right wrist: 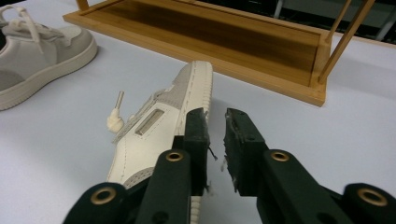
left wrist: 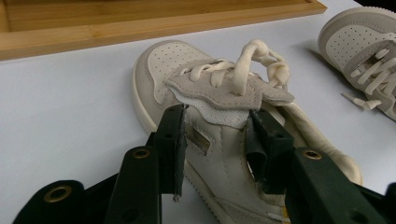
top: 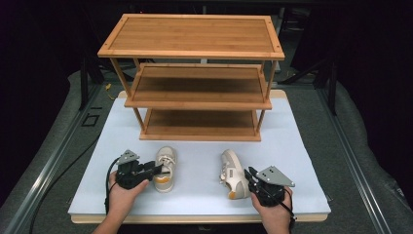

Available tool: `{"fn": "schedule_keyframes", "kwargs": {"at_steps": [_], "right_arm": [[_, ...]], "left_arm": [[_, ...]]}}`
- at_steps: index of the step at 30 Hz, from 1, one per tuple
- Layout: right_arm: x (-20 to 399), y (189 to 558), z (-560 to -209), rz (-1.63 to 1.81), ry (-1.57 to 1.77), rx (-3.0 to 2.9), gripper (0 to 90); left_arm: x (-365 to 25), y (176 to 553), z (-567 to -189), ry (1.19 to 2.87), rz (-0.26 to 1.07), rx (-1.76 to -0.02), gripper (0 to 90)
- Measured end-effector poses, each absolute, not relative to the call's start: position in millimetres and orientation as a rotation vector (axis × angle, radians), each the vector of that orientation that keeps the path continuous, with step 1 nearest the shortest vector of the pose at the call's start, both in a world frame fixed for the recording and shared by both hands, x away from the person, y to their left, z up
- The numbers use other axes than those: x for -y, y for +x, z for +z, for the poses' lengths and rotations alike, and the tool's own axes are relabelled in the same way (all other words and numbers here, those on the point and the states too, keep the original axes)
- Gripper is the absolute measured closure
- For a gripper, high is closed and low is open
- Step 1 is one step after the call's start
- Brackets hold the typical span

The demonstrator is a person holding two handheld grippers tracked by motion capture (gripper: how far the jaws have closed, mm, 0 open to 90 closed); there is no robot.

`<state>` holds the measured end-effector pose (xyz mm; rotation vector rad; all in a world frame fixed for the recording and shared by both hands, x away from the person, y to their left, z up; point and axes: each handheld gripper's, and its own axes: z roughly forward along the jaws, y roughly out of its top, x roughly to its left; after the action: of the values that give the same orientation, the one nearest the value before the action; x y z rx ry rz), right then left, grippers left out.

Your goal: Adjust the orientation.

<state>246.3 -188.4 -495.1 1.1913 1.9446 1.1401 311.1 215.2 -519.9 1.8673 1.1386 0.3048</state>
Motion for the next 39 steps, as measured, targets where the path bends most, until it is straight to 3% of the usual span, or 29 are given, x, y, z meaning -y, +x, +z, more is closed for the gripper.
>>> {"fn": "schedule_keyframes", "kwargs": {"at_steps": [25, 34, 39], "right_arm": [[199, 254, -506, 1.078, 1.294, -1.954, 86.8], [223, 266, -517, 1.08, 1.445, -1.931, 86.7], [238, 274, -530, 1.081, 1.591, -1.958, 81.5]], "left_arm": [[-223, 306, -521, 1.848, 0.272, -1.105, 55.5], [-221, 307, -523, 1.851, 0.263, -1.108, 55.5], [-221, 307, -523, 1.849, 0.262, -1.107, 55.6]]}}
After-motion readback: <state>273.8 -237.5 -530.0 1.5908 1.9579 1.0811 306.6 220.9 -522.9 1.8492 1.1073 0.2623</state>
